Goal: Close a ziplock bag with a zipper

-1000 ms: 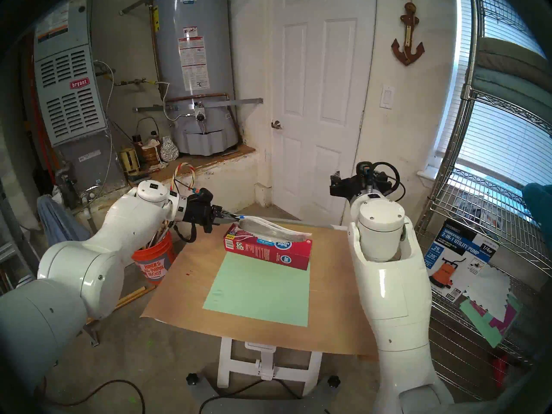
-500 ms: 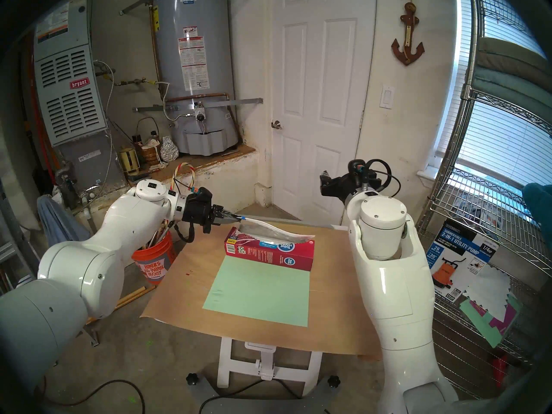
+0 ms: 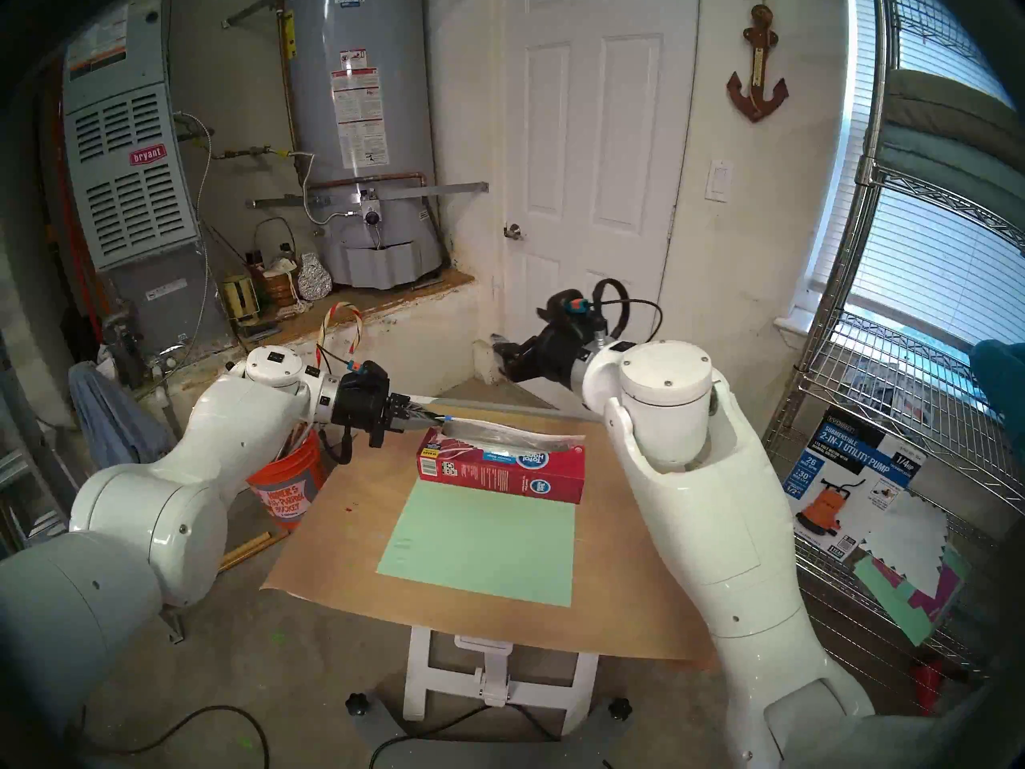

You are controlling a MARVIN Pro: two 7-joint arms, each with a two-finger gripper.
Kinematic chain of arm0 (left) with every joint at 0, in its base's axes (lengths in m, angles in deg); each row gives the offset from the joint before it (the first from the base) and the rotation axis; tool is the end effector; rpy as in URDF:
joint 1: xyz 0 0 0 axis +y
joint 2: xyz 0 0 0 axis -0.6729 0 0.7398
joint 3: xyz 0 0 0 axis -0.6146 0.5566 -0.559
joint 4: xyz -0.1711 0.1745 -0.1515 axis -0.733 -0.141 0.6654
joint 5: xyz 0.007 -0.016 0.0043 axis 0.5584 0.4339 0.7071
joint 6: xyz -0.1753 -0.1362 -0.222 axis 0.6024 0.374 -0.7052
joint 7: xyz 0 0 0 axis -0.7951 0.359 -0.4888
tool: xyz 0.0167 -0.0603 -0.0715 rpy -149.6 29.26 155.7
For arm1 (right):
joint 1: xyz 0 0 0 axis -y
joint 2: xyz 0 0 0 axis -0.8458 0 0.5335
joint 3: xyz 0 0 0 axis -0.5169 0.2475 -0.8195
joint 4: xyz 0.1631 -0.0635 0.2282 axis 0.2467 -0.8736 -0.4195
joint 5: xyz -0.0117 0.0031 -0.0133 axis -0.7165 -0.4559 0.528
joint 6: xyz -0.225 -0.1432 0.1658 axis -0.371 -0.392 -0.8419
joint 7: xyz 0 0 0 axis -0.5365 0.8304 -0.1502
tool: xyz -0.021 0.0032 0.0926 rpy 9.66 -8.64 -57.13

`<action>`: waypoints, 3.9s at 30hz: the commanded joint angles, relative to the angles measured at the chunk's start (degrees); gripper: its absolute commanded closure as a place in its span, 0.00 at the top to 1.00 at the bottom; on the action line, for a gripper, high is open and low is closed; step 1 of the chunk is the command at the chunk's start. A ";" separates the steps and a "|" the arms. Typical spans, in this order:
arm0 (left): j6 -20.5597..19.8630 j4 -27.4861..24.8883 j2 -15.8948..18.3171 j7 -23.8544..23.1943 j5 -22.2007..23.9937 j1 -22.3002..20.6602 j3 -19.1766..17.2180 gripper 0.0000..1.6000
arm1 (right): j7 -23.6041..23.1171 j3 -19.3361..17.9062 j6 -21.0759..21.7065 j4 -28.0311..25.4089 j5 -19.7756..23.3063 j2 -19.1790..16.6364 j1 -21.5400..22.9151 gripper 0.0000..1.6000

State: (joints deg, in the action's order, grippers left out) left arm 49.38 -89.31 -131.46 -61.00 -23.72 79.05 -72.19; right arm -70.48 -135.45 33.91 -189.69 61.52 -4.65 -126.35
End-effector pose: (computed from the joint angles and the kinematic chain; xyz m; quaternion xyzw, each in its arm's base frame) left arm 0.5558 0.0382 -0.2474 0.6272 -0.5499 0.4405 0.3320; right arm 0.4366 0.0900 -0.1118 -0.6918 -0.3310 -0.6288 0.1279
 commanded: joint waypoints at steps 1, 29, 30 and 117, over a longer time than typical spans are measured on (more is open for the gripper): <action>-0.20 -3.24 0.48 -0.47 1.23 0.06 -1.13 0.00 | -7.22 6.66 1.10 0.04 0.97 -2.62 6.70 1.00; -7.15 -14.69 1.62 -0.47 1.50 6.71 -4.01 0.00 | -14.40 21.66 -4.02 10.54 -12.58 -2.08 16.48 1.00; -7.37 -15.15 1.71 -0.47 1.48 7.04 -4.09 0.00 | -14.61 21.73 -4.32 11.18 -12.71 -1.94 16.83 1.00; -6.07 -10.06 2.07 -0.47 0.09 3.71 -3.93 0.00 | -22.24 23.89 -7.59 32.16 -14.30 4.53 23.63 0.46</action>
State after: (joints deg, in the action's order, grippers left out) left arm 42.89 -100.02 -129.36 -61.52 -24.06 84.98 -76.04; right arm -93.17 -111.75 26.54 -157.26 47.57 -1.16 -103.70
